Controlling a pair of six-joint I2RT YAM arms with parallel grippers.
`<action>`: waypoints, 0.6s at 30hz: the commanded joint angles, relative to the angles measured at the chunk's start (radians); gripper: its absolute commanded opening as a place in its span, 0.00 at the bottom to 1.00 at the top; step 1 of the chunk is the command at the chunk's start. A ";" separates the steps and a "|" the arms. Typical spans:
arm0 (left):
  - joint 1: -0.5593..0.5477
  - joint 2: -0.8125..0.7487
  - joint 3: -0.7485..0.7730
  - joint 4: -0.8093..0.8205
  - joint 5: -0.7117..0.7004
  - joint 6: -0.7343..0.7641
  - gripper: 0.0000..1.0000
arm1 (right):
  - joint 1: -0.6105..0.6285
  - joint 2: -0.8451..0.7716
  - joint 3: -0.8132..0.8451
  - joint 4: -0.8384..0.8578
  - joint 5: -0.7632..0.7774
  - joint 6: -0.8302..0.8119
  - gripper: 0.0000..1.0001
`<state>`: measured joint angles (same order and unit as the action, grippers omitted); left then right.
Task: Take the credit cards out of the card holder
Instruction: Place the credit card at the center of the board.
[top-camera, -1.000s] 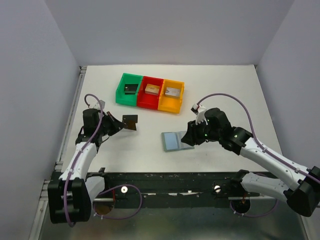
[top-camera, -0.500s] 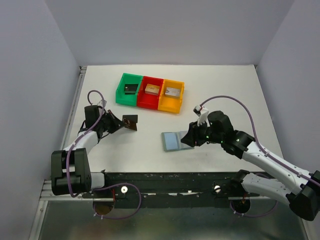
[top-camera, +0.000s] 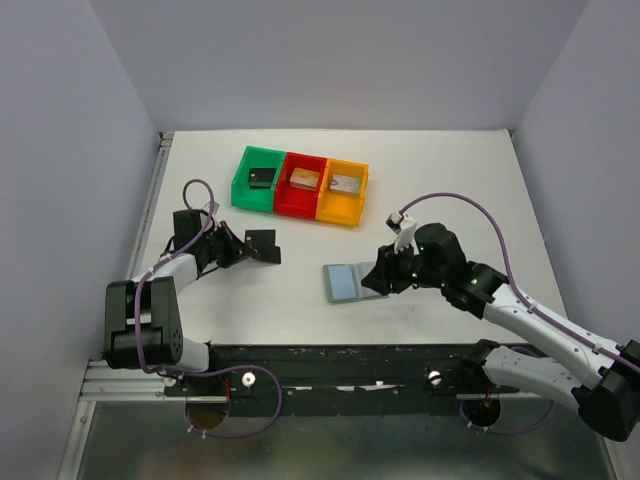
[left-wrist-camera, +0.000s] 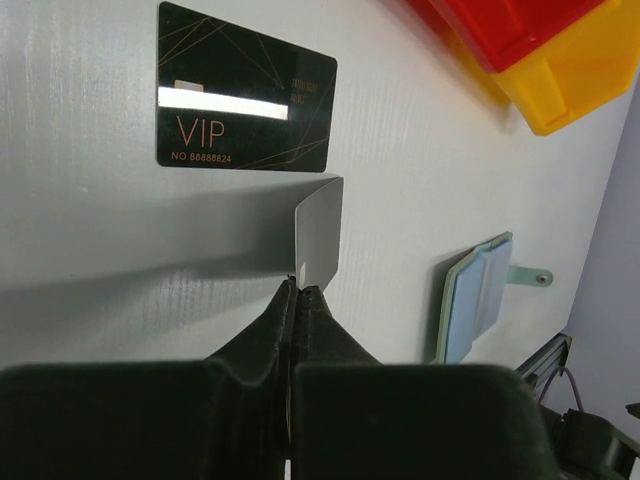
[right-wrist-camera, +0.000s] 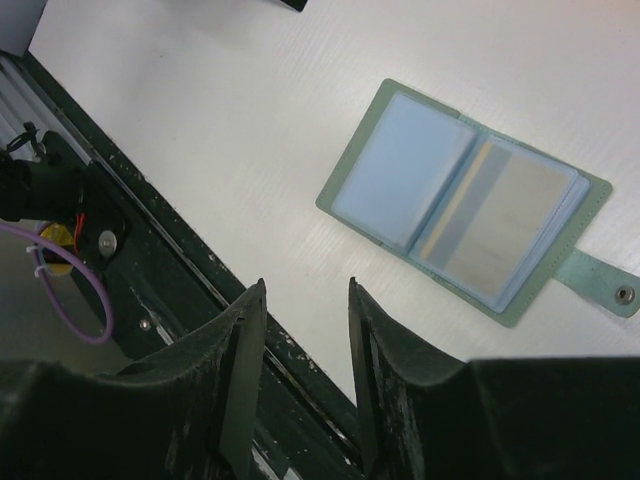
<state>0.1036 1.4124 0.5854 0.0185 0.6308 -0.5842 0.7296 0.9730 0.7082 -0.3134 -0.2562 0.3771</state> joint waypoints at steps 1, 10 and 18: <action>0.010 0.013 0.036 -0.054 -0.026 0.040 0.05 | -0.001 -0.010 -0.029 0.023 -0.012 0.003 0.47; 0.036 0.039 0.068 -0.104 -0.040 0.084 0.10 | 0.001 -0.011 -0.033 0.022 -0.008 -0.003 0.47; 0.036 0.045 0.086 -0.141 -0.055 0.102 0.19 | -0.001 -0.011 -0.035 0.019 -0.002 -0.012 0.47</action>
<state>0.1318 1.4574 0.6468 -0.0757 0.6106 -0.5148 0.7300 0.9722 0.6849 -0.3080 -0.2558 0.3763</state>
